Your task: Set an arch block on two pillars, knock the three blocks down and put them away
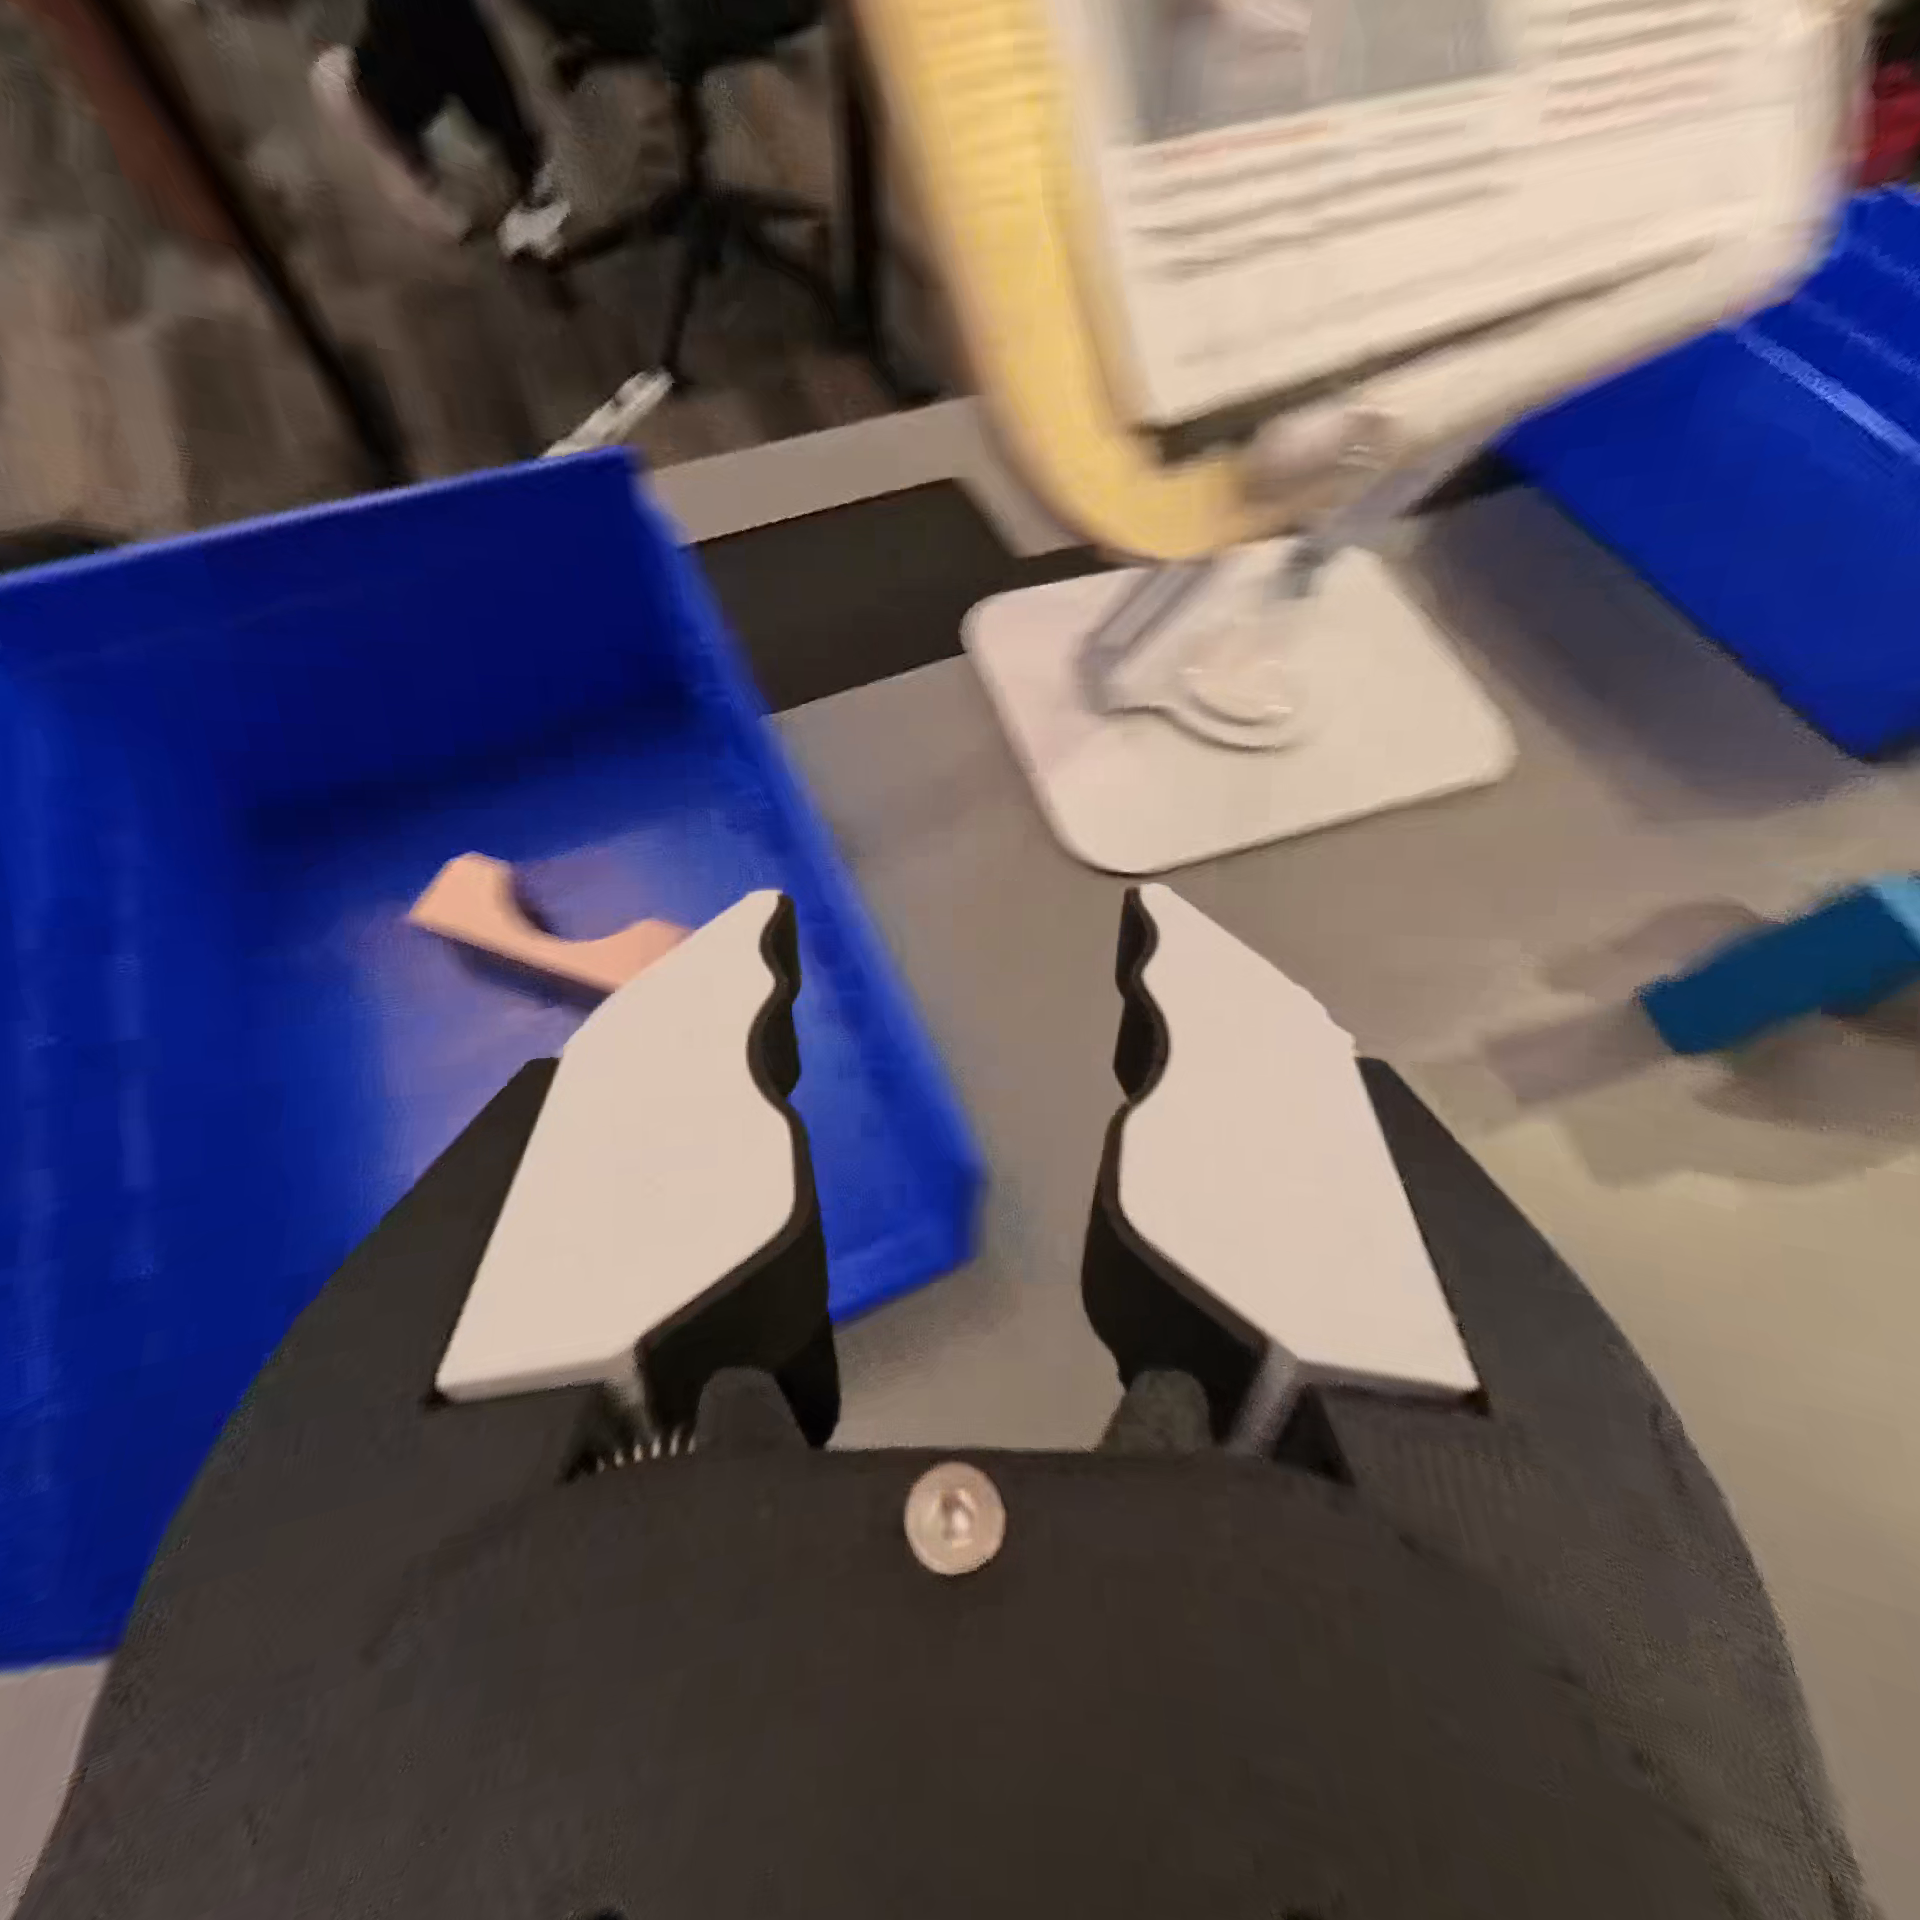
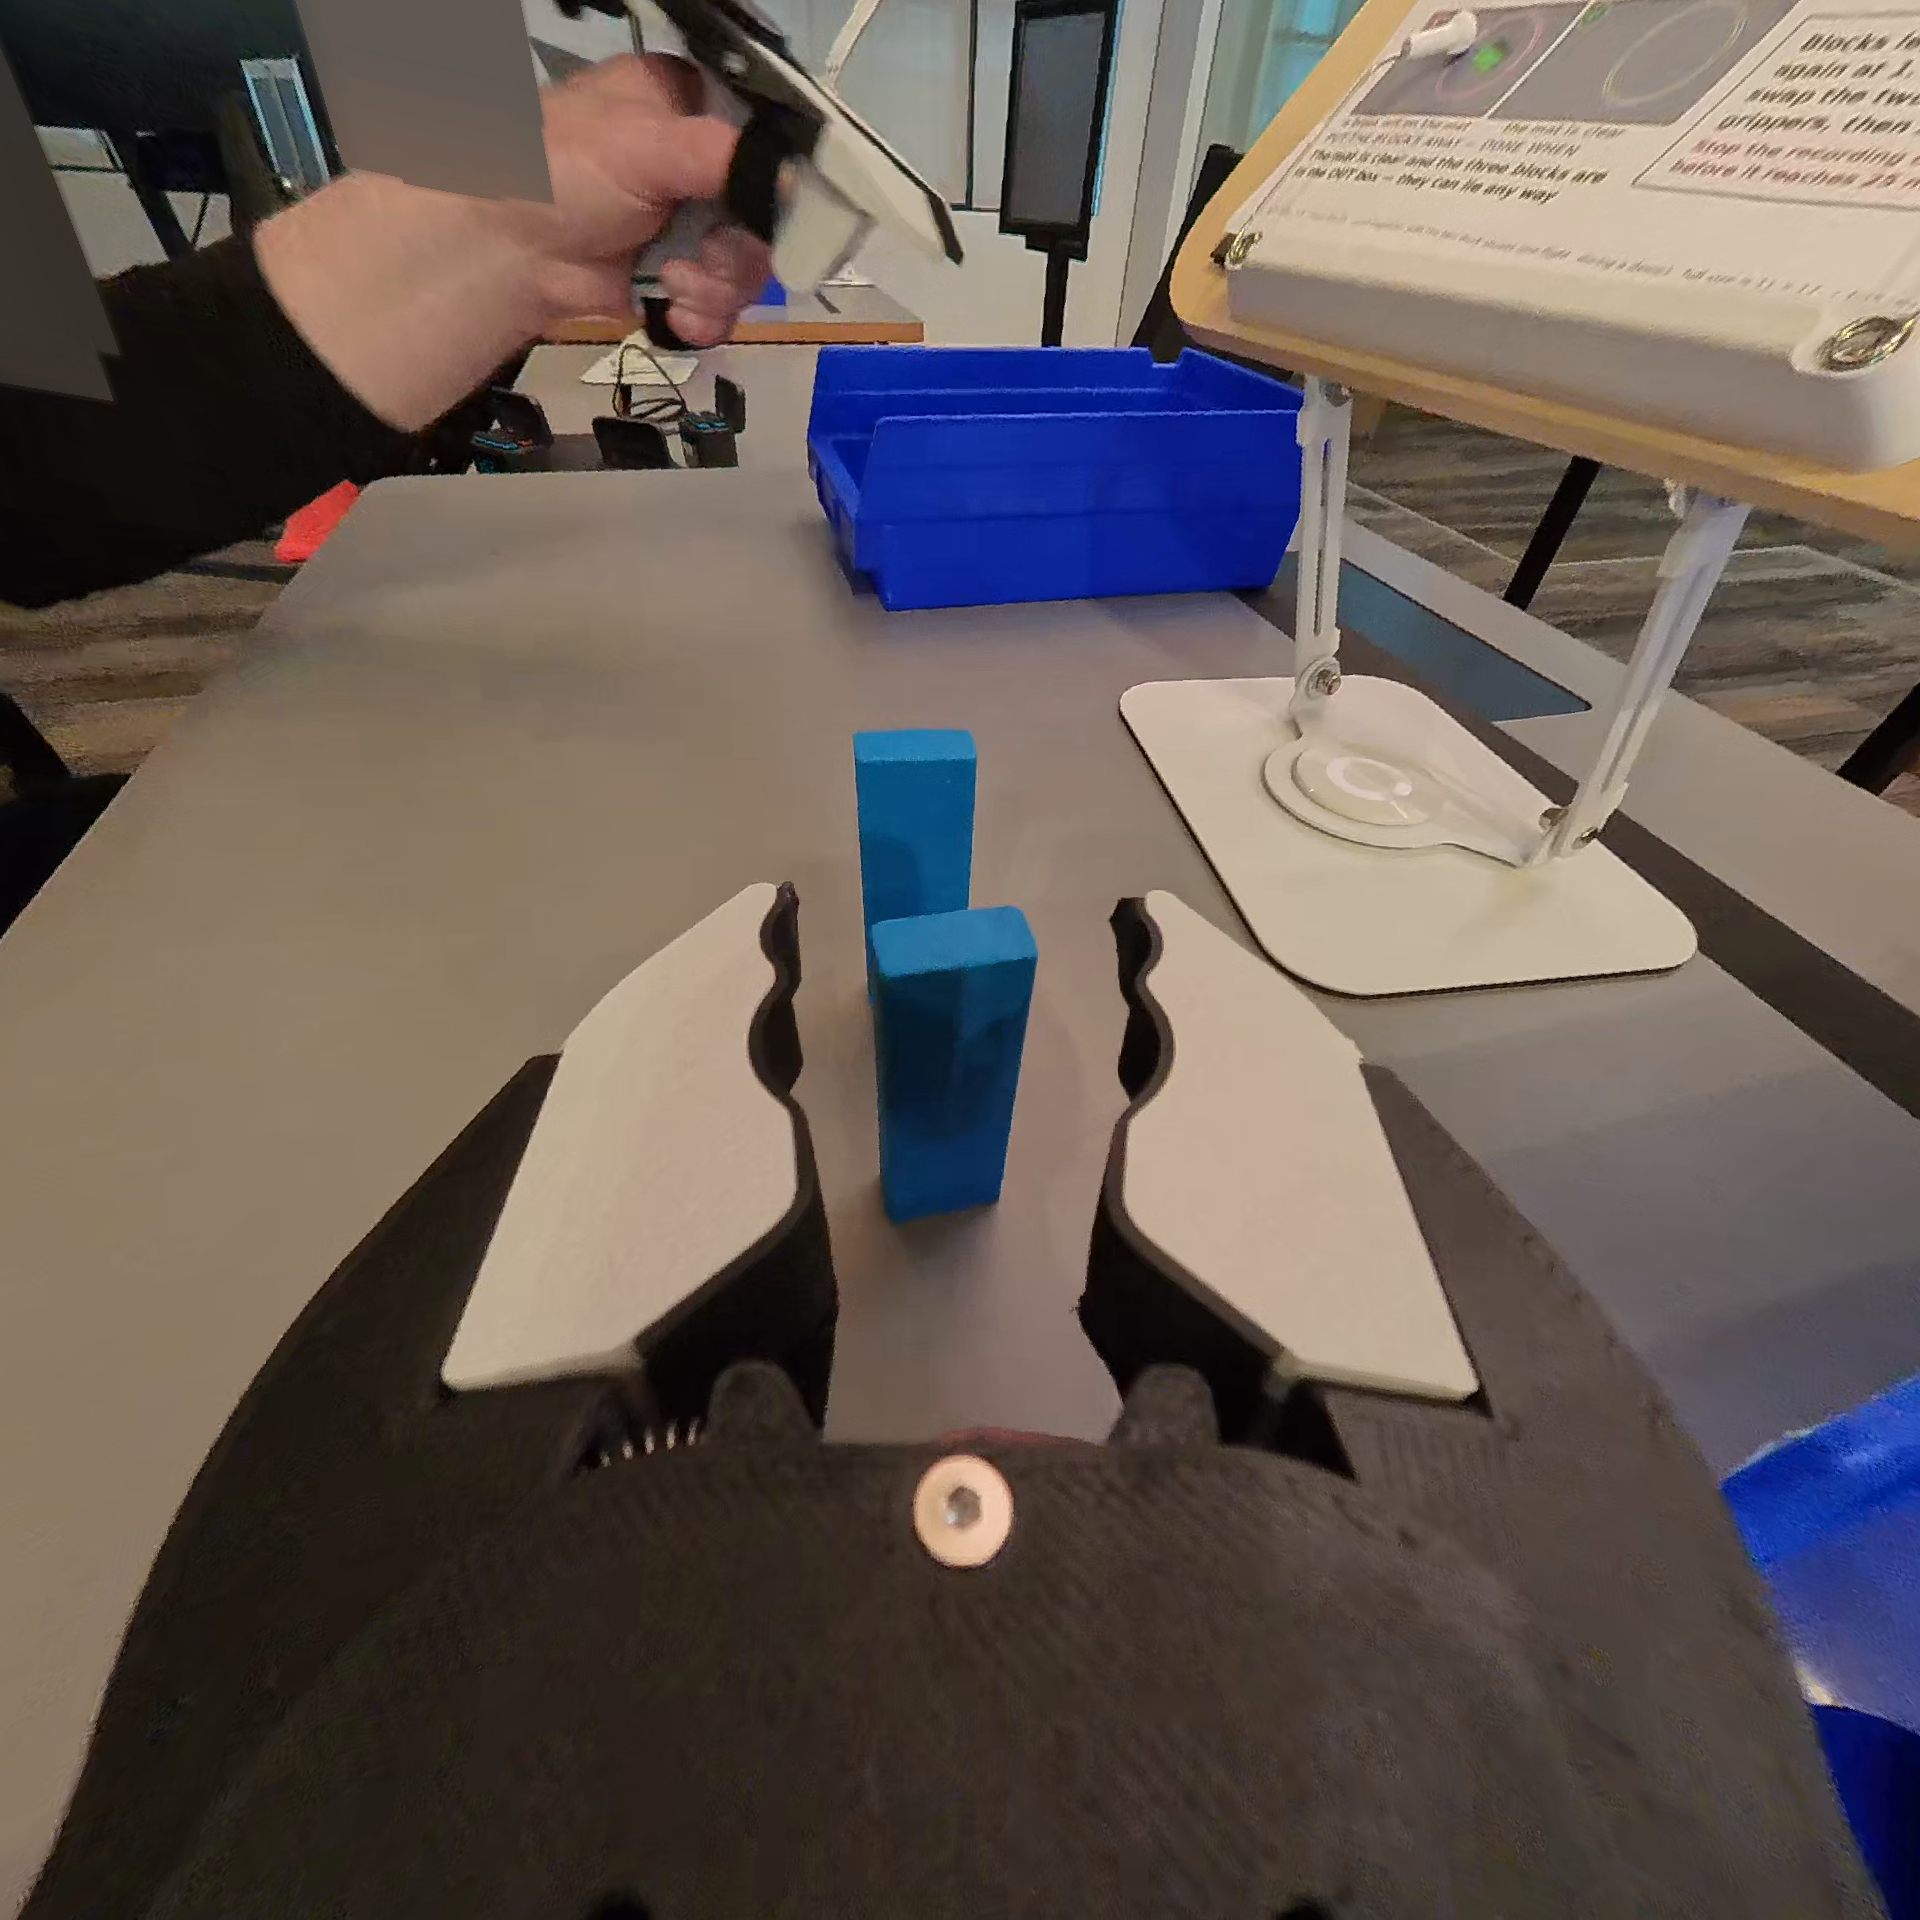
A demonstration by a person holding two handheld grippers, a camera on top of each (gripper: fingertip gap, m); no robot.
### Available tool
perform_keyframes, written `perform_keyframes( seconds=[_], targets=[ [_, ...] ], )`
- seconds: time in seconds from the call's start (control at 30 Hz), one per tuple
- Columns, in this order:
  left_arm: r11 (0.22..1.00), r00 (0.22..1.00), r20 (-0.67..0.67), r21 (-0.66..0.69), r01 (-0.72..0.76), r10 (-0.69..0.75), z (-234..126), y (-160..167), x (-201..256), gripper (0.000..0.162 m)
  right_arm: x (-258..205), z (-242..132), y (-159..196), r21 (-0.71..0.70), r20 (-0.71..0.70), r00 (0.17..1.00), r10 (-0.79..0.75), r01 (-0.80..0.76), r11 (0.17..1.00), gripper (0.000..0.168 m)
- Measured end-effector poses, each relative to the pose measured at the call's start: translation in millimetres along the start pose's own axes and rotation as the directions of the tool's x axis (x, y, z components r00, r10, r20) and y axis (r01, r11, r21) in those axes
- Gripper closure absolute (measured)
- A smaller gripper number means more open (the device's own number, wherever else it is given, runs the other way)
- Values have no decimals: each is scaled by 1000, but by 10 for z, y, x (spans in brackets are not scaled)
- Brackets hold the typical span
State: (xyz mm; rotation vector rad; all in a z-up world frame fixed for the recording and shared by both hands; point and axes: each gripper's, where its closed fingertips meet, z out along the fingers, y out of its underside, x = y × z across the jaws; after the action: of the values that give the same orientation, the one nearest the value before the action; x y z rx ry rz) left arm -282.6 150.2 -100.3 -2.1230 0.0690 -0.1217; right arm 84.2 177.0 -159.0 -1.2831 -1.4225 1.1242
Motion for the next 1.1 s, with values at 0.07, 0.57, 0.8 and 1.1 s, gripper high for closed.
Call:
perform_keyframes(
  seconds=[0.07, 0.57, 0.8, 1.1],
  targets=[
    [990, 992, 70, -93, 109, -103, 170, 60, -499, 103, 5, -20, -20, 6, -7, 1000, -8, 8, 1000, 111],
    [735, 886, 355, -507, 451, -299, 1097, 927, -1541, 102, -21, -43, -33, -12, -18, 999, -46, 46, 999, 114],
    [749, 892, 292, -488, 448, -344, 1194, 968, -1493, 149, -21, -56, -53, -21, -30, 998, -62, 61, 998, 115],
    [932, 864, -394, 45, 359, -313, 331, -114, -533, 149, -103, -226, -436, 69, -100, 977, -186, 193, 979, 123]
  ],
)
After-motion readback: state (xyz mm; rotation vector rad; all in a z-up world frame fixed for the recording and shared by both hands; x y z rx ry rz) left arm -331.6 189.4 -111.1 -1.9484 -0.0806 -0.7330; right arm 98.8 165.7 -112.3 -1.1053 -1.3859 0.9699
